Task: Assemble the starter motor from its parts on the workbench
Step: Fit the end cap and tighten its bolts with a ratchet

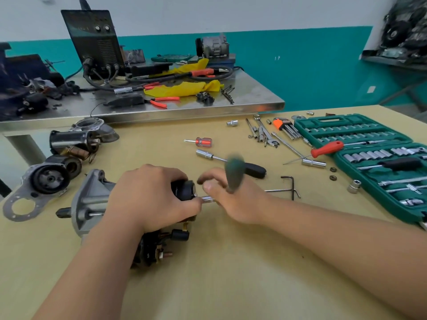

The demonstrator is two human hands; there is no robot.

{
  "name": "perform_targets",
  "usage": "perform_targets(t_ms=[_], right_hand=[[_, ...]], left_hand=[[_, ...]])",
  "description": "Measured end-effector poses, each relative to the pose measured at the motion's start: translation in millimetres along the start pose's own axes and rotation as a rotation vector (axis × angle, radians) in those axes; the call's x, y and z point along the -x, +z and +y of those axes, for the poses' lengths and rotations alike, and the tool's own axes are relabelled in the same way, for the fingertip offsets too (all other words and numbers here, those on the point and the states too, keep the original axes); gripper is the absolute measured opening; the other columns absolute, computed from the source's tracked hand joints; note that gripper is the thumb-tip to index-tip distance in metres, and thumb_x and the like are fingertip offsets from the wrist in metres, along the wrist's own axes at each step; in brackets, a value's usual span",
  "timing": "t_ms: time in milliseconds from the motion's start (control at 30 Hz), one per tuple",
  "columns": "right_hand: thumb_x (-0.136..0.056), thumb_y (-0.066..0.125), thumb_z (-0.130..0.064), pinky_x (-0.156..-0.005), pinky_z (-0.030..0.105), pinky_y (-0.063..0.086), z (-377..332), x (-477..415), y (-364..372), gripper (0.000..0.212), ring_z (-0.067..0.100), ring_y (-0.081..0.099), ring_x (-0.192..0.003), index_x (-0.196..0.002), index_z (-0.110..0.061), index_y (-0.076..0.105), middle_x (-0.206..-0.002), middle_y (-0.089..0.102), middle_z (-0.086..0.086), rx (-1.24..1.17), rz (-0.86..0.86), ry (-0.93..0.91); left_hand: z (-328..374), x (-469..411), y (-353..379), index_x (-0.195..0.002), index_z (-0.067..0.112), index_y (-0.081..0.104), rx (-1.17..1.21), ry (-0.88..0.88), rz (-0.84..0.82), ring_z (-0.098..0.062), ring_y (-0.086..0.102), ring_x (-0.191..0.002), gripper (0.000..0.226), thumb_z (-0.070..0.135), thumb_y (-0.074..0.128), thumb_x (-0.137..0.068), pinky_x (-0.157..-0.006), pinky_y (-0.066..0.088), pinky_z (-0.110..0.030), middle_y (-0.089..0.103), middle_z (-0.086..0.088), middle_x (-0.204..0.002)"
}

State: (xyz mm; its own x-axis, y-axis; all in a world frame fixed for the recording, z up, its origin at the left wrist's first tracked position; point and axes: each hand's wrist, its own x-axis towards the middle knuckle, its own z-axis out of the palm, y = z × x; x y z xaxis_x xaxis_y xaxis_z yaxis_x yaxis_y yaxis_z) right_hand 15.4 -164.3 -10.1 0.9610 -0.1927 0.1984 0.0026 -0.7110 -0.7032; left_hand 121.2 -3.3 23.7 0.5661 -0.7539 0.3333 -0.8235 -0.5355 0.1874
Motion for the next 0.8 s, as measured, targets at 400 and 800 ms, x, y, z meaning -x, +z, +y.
perform_targets(t_ms=[400, 800], right_hand=[[-0.099, 0.038, -0.040, -0.052, 0.028, 0.032, 0.5, 6.5, 6.4, 0.047, 0.008, 0.038, -0.046, -0.086, 0.001, 0.056, -0.054, 0.041, -0.001, -0.128, -0.027, 0.147], [-0.095, 0.049, -0.040, -0.052, 0.025, 0.047, -0.6, 14.8, -1.2, 0.024, 0.007, 0.053, -0.055, -0.098, -0.019, 0.059, -0.066, 0.060, -0.010, -0.069, -0.143, 0.209]], left_hand=[[0.6, -1.9, 3.8, -0.077, 0.039, 0.066, -0.008, 0.021, -0.059, -0.003, 0.057, -0.067, 0.043, 0.067, 0.046, -0.052, -0.052, 0.036, -0.019, 0.062, 0.017, -0.066], [4.0, 0.8, 5.5, -0.079, 0.046, 0.061, -0.036, 0.005, -0.016, 0.005, 0.046, -0.060, 0.043, 0.071, 0.046, -0.049, -0.050, 0.028, -0.016, 0.051, 0.025, -0.059]])
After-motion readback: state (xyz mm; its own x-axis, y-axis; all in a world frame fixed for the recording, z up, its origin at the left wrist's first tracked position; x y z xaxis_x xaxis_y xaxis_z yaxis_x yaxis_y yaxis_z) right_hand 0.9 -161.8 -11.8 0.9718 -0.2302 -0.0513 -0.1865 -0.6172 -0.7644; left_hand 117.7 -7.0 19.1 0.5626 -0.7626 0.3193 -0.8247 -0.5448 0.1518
